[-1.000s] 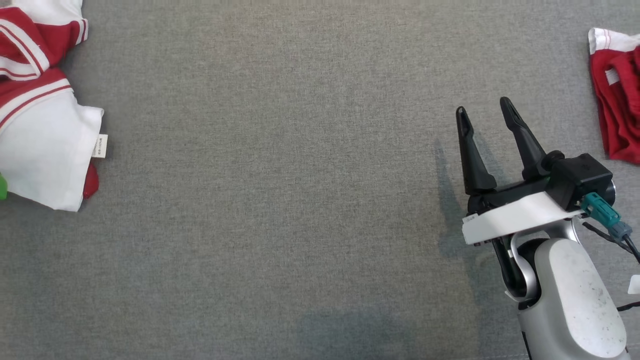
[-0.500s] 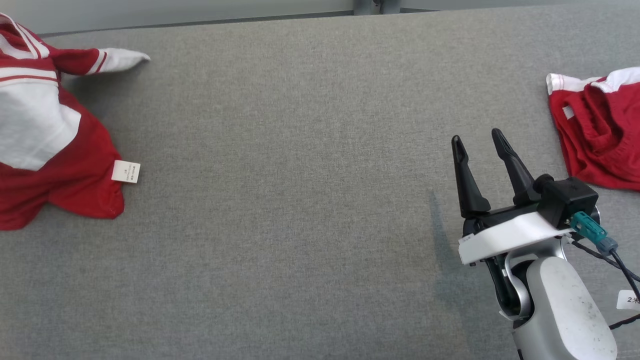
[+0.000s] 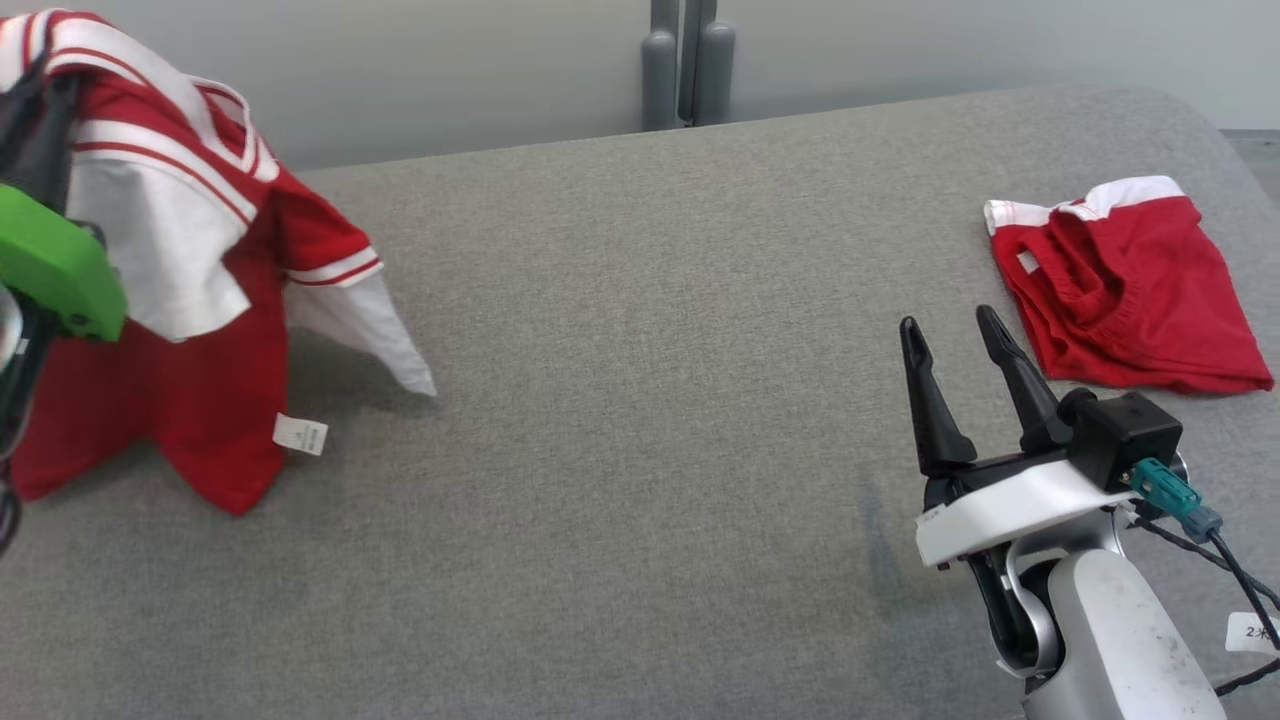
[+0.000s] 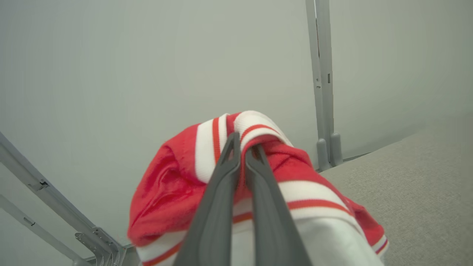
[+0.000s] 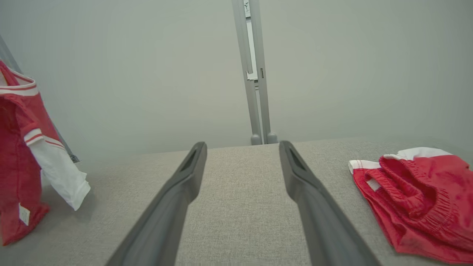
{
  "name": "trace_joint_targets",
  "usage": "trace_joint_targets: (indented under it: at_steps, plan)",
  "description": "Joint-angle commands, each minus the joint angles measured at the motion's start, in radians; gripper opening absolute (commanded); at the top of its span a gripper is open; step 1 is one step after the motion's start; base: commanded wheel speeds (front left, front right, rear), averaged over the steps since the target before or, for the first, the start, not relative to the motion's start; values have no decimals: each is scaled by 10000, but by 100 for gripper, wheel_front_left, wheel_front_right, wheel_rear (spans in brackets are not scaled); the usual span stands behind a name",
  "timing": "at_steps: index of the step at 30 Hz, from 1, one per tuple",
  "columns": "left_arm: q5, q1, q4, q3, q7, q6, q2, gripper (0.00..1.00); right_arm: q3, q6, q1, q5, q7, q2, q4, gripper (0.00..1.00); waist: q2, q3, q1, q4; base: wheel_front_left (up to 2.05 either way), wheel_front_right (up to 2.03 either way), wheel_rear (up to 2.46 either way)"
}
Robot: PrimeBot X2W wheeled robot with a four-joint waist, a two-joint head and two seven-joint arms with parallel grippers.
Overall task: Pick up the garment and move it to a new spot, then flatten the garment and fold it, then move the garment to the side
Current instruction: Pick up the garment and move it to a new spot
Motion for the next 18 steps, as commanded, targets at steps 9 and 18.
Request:
trace_joint_targets:
  at_steps: [9,18]
  plan:
    - [290,586,-904,-1713,554,208,-1961,0,123,-7,164,182,-31,-22,-3,100,0,-23,1,-1070,0,0,0]
    - [1319,-817,1453,-3559,-441,-170,-3855,0,500,-7,-467,596,-327,-16,159,100,0,1195,1,-2460,0,0,0]
